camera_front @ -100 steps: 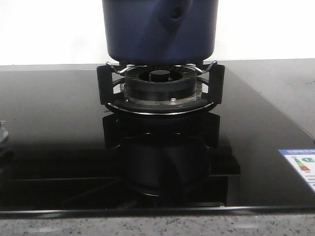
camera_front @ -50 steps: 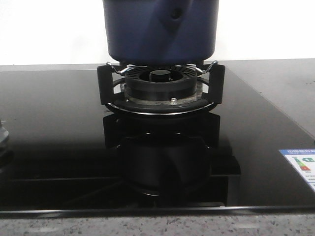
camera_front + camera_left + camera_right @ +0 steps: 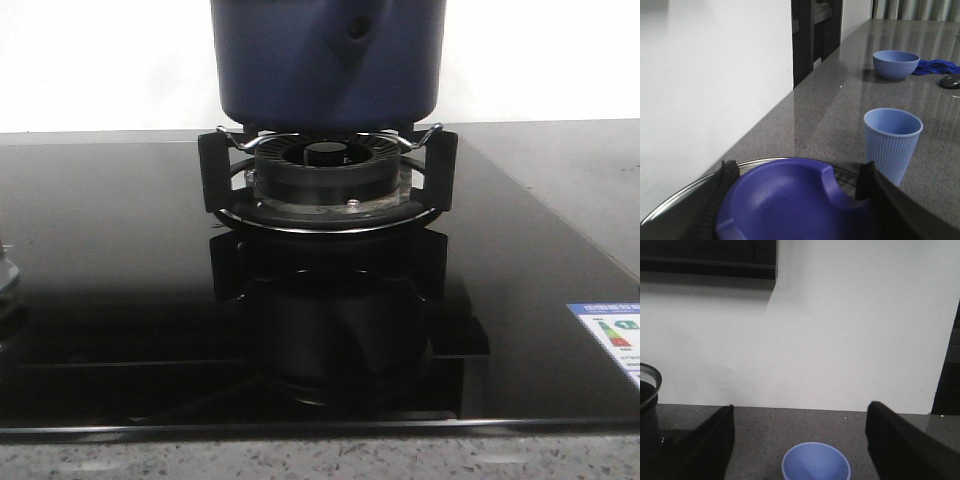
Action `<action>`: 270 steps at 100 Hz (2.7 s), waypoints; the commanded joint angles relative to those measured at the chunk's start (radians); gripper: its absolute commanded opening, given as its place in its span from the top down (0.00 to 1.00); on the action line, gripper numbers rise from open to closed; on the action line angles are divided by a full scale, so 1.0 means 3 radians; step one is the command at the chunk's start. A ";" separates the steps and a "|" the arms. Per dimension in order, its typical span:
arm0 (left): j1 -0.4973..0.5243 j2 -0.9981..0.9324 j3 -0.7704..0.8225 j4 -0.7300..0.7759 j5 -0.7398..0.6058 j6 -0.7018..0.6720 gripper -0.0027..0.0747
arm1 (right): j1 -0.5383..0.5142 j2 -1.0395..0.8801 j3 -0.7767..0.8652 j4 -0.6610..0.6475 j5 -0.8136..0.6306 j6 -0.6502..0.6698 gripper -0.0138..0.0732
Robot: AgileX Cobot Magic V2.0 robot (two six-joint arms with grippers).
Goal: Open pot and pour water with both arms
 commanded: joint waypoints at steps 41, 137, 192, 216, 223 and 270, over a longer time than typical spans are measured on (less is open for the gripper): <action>0.0218 -0.0523 -0.0206 -0.0074 -0.0060 -0.0490 0.64 | 0.0003 0.0310 -0.0086 -0.0123 -0.0096 -0.0014 0.28; 0.1000 -0.0901 -0.0206 0.0345 0.0312 -0.0996 0.64 | -0.0408 0.0516 0.0808 -0.0297 -0.1200 -0.0080 0.27; 0.0994 -0.0901 -0.0206 0.0325 0.0348 -0.0996 0.64 | -0.0197 0.0848 0.0836 0.0168 -0.0997 -0.0029 0.20; 0.0994 -0.0901 -0.0206 0.0325 0.0402 -0.0996 0.64 | -0.0135 0.1066 0.0836 0.0142 -0.1244 -0.0029 0.19; 0.0994 -0.0901 -0.0206 0.0325 0.0417 -0.0996 0.64 | -0.0135 0.1161 0.0836 0.0107 -0.1283 -0.0043 0.19; 0.0994 -0.0901 -0.0206 0.0325 0.0431 -0.0996 0.64 | -0.0135 0.1926 0.0836 -0.0183 -0.2072 -0.0060 0.19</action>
